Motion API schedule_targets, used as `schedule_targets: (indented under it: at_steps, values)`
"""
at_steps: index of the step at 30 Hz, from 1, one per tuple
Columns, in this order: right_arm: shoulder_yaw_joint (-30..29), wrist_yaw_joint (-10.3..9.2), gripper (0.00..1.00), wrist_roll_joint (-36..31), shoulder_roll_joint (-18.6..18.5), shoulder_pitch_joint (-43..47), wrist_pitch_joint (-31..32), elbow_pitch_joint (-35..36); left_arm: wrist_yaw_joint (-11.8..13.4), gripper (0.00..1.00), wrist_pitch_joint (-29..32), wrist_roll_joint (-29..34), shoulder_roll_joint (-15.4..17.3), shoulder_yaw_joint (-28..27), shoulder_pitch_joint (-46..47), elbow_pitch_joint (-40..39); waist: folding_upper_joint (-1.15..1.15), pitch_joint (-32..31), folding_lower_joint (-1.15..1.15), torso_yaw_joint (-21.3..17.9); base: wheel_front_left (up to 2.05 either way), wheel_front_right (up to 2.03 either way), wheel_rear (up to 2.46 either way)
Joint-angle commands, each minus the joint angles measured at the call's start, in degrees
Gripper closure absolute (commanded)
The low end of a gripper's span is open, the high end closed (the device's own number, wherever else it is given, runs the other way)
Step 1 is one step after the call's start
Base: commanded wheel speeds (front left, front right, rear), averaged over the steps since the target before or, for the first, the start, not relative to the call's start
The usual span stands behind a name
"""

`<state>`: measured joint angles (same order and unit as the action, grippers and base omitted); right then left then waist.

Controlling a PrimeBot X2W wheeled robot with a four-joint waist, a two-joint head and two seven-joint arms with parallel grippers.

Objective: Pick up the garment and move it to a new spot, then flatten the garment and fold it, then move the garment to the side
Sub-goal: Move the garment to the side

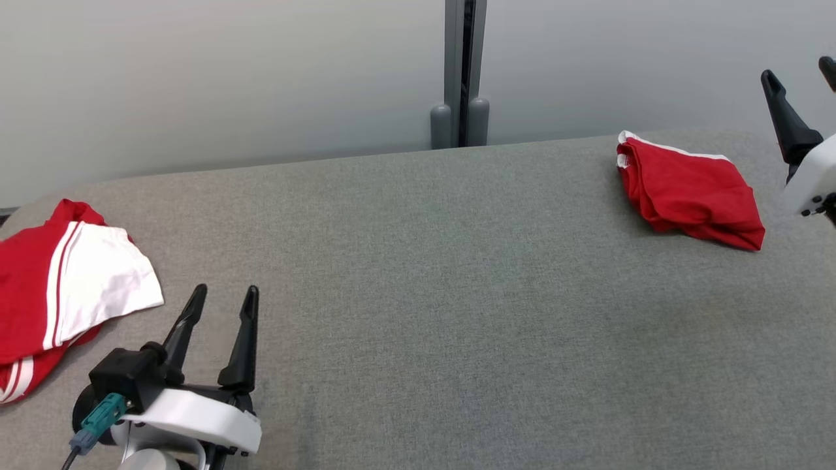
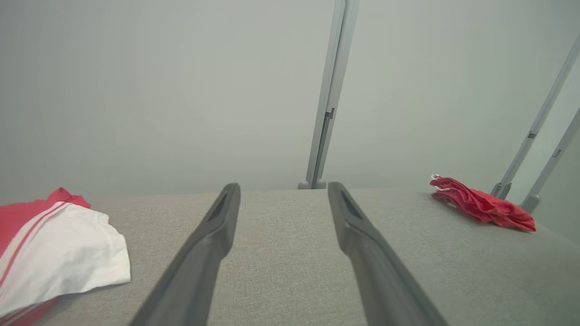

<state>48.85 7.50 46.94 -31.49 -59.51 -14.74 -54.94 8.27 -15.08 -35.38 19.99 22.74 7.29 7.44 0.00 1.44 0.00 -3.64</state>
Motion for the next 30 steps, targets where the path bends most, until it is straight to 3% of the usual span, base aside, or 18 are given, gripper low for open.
schedule_targets:
  at_steps: [1,2,7,16,22,30]
  values:
    - [-4.8,0.0,0.0,-2.0,-0.2,4.2,-0.5,3.6,0.9,0.0,0.1,-0.3,1.0,-0.9,-1.5,-1.1,0.0,-1.3,0.0,0.2,0.0,0.0,0.0]
    - [-4.8,0.0,0.0,-2.0,-0.2,4.2,-0.5,3.6,0.9,0.0,0.1,-0.3,1.0,-0.9,-1.5,-1.1,0.0,-1.3,0.0,0.2,0.0,0.0,0.0]
    - [-18.8,0.0,0.0,-8.7,2.1,17.2,-0.4,13.1,2.5,0.0,0.0,-0.5,1.7,-2.2,-3.9,-3.8,0.0,-2.2,0.0,0.4,0.0,0.0,0.0]
    - [-39.6,0.0,0.0,-21.1,14.7,43.2,-0.4,32.1,3.1,0.0,-0.1,1.1,1.0,-3.9,-6.5,-5.2,0.0,-2.6,0.0,1.3,0.0,0.0,0.0]
    - [-43.0,0.01,0.0,-25.0,22.3,51.6,-0.4,40.2,3.3,0.0,-0.2,4.8,-1.7,-7.5,-8.3,-7.3,0.0,-2.6,0.0,1.4,0.0,0.0,0.0]
    - [-43.3,0.01,0.0,-30.8,25.6,55.8,-0.4,44.3,0.8,0.0,-0.2,8.4,-4.9,-10.9,-10.6,-7.2,0.0,-2.5,0.0,2.1,0.0,0.0,0.0]
